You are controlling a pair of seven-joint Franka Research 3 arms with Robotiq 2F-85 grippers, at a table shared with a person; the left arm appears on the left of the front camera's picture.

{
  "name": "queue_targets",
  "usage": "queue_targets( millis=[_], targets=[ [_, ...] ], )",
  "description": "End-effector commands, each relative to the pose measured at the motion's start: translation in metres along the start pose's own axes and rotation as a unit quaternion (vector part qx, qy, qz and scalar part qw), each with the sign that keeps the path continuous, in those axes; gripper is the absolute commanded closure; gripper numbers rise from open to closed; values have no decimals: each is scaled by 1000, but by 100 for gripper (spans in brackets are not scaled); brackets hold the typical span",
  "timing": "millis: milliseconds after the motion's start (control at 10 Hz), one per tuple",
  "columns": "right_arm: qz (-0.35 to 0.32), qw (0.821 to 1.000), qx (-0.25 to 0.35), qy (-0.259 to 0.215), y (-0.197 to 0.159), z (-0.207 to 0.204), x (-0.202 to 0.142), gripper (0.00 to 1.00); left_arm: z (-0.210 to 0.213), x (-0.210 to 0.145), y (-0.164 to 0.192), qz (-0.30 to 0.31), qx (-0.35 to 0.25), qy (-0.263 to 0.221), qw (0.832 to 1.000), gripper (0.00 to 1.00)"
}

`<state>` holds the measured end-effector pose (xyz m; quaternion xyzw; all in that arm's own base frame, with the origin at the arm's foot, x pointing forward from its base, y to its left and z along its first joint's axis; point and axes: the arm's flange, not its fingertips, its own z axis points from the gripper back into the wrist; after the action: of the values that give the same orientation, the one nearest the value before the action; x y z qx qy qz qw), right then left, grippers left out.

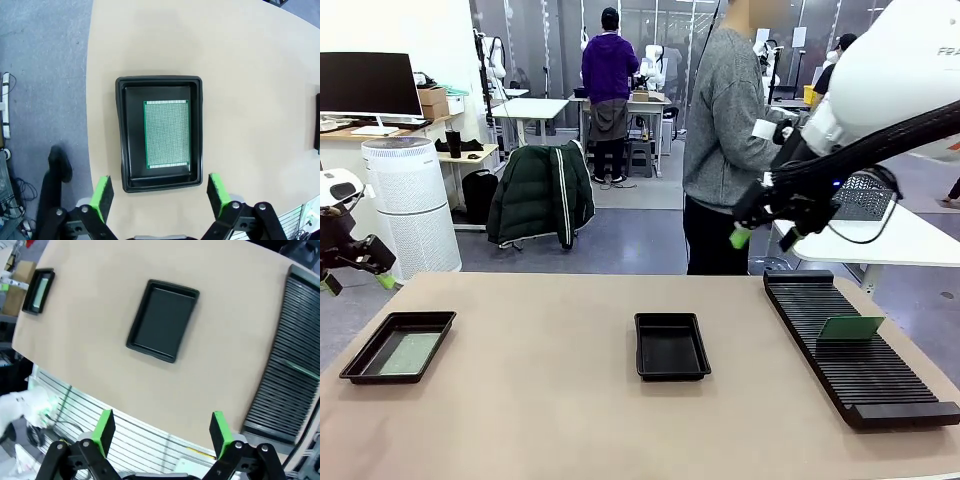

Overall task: Inspect and transfer BCBs to ESD trays.
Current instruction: Pick up the Blank PCB from the PCB Rack and place it in the right ESD tray.

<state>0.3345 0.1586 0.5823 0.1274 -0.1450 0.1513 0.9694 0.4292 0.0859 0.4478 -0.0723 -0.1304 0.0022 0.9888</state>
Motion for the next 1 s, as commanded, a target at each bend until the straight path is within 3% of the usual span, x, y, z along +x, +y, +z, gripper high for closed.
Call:
queue_targets(
  millis=[0,500,700,900],
  targets=[
    [52,998,-26,4,-30,13,-9,0,-1,1,3,-2,3,0,1000,0],
    [205,977,-53,41,-115,44,-29,0,-1,1,3,-2,3,0,1000,0],
    [271,959,-49,62,-145,51,-39,0,-1,1,3,-2,3,0,1000,0],
    [363,926,-59,84,-168,53,-51,0,-1,1,3,-2,3,0,1000,0]
  ],
)
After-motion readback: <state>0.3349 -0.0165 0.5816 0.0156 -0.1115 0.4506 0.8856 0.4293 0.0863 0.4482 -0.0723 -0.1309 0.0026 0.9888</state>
